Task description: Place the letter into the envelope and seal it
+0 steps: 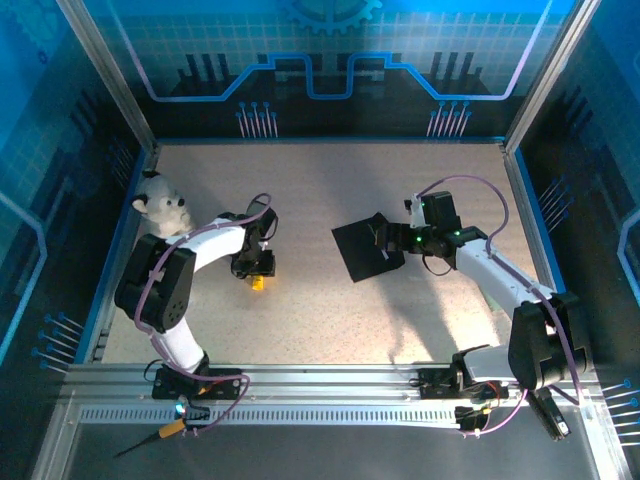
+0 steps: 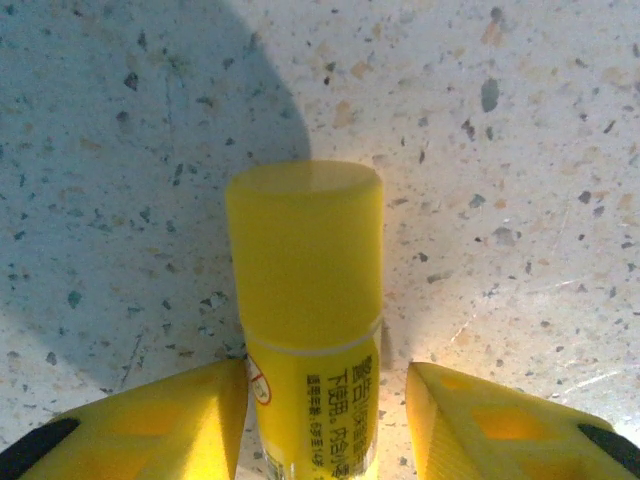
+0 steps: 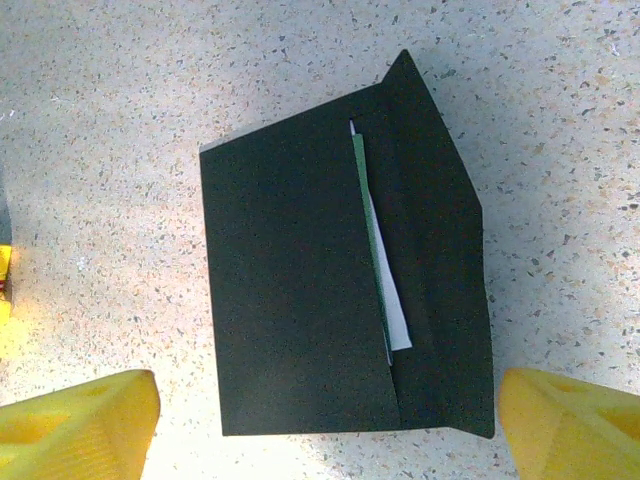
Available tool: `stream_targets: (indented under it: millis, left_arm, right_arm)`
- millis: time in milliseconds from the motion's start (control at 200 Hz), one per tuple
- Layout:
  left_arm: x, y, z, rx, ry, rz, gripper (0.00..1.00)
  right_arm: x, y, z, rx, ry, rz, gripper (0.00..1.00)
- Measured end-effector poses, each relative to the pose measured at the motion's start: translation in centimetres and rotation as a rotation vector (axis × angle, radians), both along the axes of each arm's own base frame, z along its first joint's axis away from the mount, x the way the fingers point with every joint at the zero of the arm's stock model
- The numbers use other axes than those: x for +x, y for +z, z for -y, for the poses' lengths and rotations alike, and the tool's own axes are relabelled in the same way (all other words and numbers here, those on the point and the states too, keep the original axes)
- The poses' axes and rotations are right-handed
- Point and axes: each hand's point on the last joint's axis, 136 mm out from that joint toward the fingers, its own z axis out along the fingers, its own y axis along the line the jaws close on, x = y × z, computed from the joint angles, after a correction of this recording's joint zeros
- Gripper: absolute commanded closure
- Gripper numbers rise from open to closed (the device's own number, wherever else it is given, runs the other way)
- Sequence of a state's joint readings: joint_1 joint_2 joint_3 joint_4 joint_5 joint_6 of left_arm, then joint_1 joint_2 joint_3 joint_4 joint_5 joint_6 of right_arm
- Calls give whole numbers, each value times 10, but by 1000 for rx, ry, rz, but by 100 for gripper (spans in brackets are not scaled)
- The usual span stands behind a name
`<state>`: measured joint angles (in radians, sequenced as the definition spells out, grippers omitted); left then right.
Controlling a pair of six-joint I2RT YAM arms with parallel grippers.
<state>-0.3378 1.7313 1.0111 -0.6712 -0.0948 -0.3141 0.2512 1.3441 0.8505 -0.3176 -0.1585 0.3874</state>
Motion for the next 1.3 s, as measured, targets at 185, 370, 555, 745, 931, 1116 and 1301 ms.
stream_targets:
  millis: [185, 370, 555, 745, 931, 1116, 1301]
  left_arm:
    - [1, -1, -2, 12, 1, -1, 62]
    - [1, -1, -5, 31, 0, -3, 74]
    - [3, 0, -4, 30, 1, 2, 80]
    - [3, 3, -1, 12, -10, 9, 84]
    - [9, 32, 15, -88, -69, 89, 87]
    - [16, 69, 35, -209, -143, 191, 87]
    - [16, 90, 47, -282, -199, 241, 87]
  right_arm:
    - [0, 0, 1, 5, -1, -1, 12]
    - [0, 0, 1, 5, -2, -2, 13]
    - [0, 0, 1, 5, -1, -2, 13]
    - [0, 0, 0, 11, 3, -4, 14]
    - [-1, 1, -4, 30, 13, -6, 14]
    - [0, 5, -7, 58, 21, 2, 16]
    - [-1, 7, -11, 80, 38, 0, 16]
